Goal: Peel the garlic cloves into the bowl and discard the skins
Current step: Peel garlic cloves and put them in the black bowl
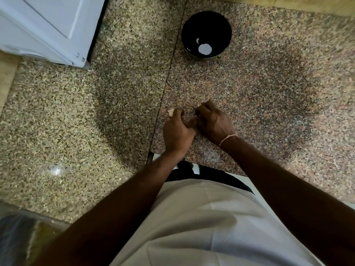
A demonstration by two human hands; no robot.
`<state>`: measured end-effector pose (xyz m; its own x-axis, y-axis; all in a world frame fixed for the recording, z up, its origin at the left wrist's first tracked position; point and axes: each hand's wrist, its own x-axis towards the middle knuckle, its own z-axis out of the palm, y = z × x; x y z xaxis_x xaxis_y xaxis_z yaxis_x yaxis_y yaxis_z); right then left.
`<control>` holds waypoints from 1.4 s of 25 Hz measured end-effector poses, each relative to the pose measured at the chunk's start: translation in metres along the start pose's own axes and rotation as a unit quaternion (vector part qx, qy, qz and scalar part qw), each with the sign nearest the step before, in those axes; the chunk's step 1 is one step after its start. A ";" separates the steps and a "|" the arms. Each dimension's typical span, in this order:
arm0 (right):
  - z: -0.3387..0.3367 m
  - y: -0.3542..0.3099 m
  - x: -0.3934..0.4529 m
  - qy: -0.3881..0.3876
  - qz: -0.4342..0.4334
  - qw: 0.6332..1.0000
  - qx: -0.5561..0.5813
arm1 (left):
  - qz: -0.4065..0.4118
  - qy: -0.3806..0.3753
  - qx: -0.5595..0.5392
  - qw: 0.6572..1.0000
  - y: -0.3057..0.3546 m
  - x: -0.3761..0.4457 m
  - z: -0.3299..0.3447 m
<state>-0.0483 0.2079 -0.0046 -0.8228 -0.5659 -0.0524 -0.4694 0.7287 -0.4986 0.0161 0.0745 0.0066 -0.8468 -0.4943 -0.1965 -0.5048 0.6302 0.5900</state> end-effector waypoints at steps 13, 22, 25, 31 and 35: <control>-0.004 0.007 -0.015 0.066 0.069 0.992 0.080 | 0.031 -0.047 -0.038 0.998 0.004 -0.002 0.010; -0.014 0.002 -0.016 0.072 0.121 0.976 0.169 | -0.026 -0.114 -0.215 0.970 0.002 0.011 0.009; -0.017 -0.001 -0.017 0.066 0.124 0.972 0.189 | -0.018 -0.143 -0.242 0.959 0.002 0.013 0.004; -0.027 -0.003 -0.021 0.059 0.141 0.957 0.248 | 0.005 -0.193 -0.290 0.937 -0.002 0.017 -0.006; -0.027 -0.006 -0.022 0.073 0.160 0.938 0.298 | 0.015 -0.194 -0.298 0.935 0.000 0.018 -0.007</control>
<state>-0.0361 0.2265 0.0225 -0.9463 -0.2652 -0.1851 0.0361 0.4821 -0.8754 0.0018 0.0608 0.0083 -0.9144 -0.1550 -0.3739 -0.3948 0.1381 0.9083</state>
